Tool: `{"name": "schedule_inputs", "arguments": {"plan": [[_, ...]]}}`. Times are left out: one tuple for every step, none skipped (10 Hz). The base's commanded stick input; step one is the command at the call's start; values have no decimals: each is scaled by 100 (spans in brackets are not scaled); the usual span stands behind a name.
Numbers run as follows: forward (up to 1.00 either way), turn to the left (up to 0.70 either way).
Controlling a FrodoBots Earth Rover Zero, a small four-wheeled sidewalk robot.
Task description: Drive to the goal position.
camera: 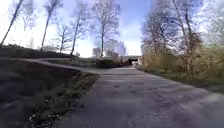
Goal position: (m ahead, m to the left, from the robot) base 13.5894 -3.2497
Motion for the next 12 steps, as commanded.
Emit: {"name": "schedule_inputs", "arguments": {"plan": [[100,0],[100,0],[100,0],[100,0],[100,0],[100,0],[100,0],[100,0],[100,0],[100,0],[100,0],[100,0]]}}
